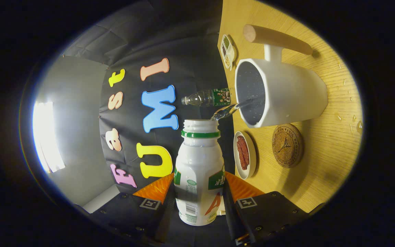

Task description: Take the bottle from table, then pour the juice into the cup, finally place the bottle on the coaster

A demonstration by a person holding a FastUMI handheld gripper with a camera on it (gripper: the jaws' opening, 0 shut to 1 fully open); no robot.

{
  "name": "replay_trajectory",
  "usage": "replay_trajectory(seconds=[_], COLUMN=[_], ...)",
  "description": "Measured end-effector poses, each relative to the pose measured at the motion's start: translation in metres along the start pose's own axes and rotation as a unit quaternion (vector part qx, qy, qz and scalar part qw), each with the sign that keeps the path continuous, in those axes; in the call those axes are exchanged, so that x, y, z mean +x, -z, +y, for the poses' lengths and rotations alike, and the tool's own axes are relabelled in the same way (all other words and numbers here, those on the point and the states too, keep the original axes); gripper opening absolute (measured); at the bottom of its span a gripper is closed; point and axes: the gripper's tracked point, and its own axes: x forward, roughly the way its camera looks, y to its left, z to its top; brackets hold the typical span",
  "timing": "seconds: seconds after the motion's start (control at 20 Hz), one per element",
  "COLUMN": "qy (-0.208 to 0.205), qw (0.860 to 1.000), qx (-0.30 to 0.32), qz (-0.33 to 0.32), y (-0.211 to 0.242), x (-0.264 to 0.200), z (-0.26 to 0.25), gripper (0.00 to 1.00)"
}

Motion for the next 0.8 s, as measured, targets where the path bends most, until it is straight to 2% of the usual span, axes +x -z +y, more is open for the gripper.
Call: replay_trajectory(seconds=[0.8], qy=[-0.004], qw=[1.0], qx=[0.015], qz=[-0.002], y=[-0.0001], x=[-0.0008], z=[0.0028], gripper=[0.66])
